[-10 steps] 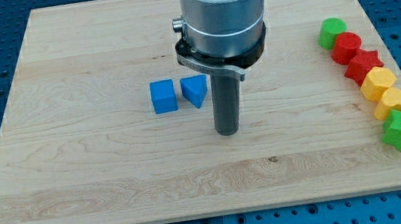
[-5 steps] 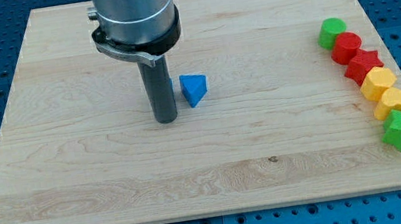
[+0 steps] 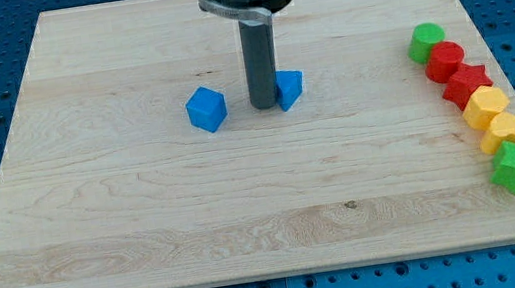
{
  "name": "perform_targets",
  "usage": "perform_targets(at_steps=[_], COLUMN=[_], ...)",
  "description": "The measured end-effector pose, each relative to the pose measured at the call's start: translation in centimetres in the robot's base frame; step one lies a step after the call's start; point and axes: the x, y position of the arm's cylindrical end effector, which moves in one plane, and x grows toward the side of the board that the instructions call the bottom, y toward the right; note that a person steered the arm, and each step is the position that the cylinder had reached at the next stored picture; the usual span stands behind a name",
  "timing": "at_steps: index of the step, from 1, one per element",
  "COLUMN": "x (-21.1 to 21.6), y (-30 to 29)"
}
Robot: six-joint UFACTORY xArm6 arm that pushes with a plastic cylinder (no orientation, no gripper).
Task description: Move the blue tringle towards the center of the board
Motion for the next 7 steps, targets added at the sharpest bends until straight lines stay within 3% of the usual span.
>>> perform_targets(at_steps=[2,5,7], x=[-3.4,-3.4,0.3], y=[1.1,4.7,-0.3])
